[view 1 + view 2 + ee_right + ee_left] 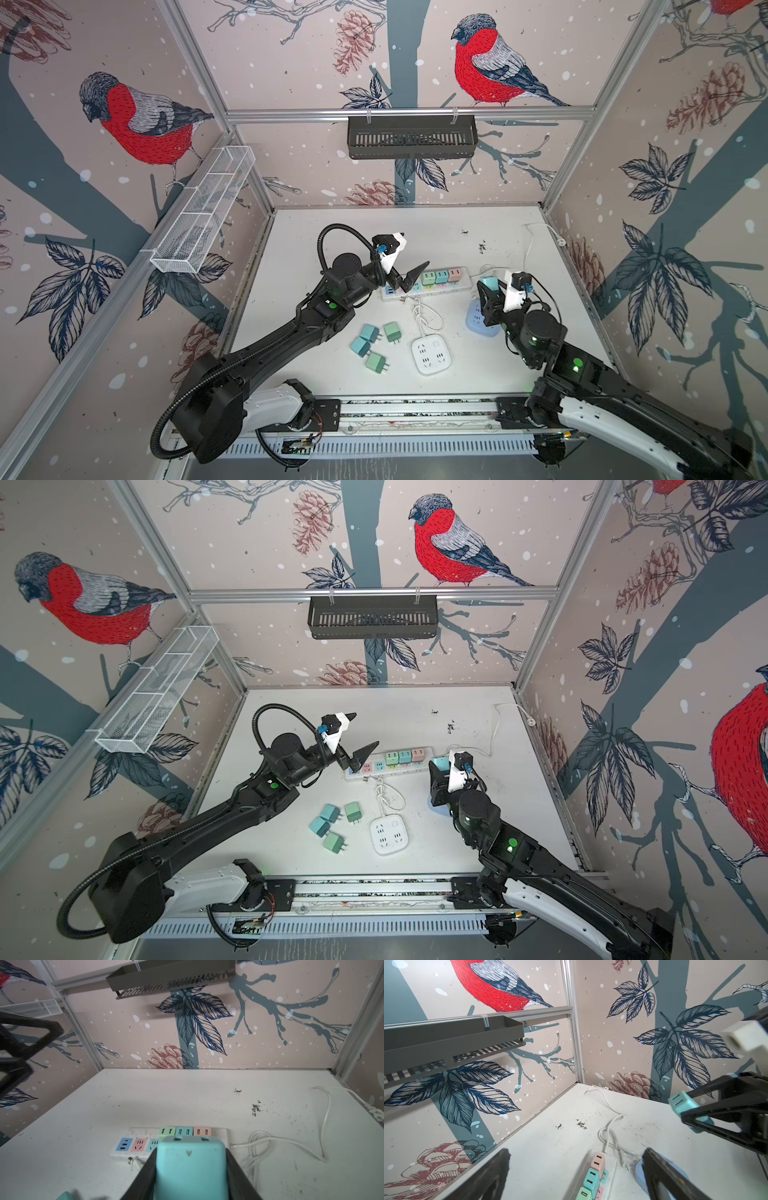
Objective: Insert the plug
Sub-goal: 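Lift the teal adapter with the right gripper while the left gripper approaches, then close the left gripper on the teal adapter held by the right gripper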
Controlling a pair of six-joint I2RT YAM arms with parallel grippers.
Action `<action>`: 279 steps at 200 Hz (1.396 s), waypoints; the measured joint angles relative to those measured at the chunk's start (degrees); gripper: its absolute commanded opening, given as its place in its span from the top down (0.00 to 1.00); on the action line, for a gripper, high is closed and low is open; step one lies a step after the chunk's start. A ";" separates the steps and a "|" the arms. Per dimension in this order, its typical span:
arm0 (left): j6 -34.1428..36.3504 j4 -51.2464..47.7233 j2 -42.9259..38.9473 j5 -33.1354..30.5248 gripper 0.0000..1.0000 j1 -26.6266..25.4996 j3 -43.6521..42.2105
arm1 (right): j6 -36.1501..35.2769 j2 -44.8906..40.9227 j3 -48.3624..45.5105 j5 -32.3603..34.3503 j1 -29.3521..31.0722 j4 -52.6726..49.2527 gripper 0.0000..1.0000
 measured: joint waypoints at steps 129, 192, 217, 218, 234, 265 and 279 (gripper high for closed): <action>0.33 -10.27 3.45 16.28 0.02 -0.46 8.07 | -29.27 5.99 -7.76 -1.57 9.84 20.68 1.00; 0.74 -14.51 6.91 20.79 0.08 -1.20 12.11 | -49.57 15.41 -20.76 7.67 15.61 50.64 1.00; 2.45 -19.26 9.31 23.15 0.16 -2.10 16.52 | -51.67 11.50 -23.21 8.11 15.74 56.46 1.00; 2.56 -19.52 9.46 23.26 0.16 -2.19 16.81 | -51.71 11.17 -23.34 8.11 15.74 56.68 1.00; 4.46 -23.43 11.54 23.52 0.20 -3.82 20.02 | -51.80 6.82 -24.35 7.72 15.74 57.40 1.00; 7.82 -30.71 15.10 23.50 0.24 -7.17 24.50 | -51.58 3.13 -24.57 6.56 15.58 57.46 1.00; 8.35 -33.33 16.31 23.47 0.28 -7.54 26.01 | -51.58 3.39 -24.57 6.54 15.56 57.35 1.00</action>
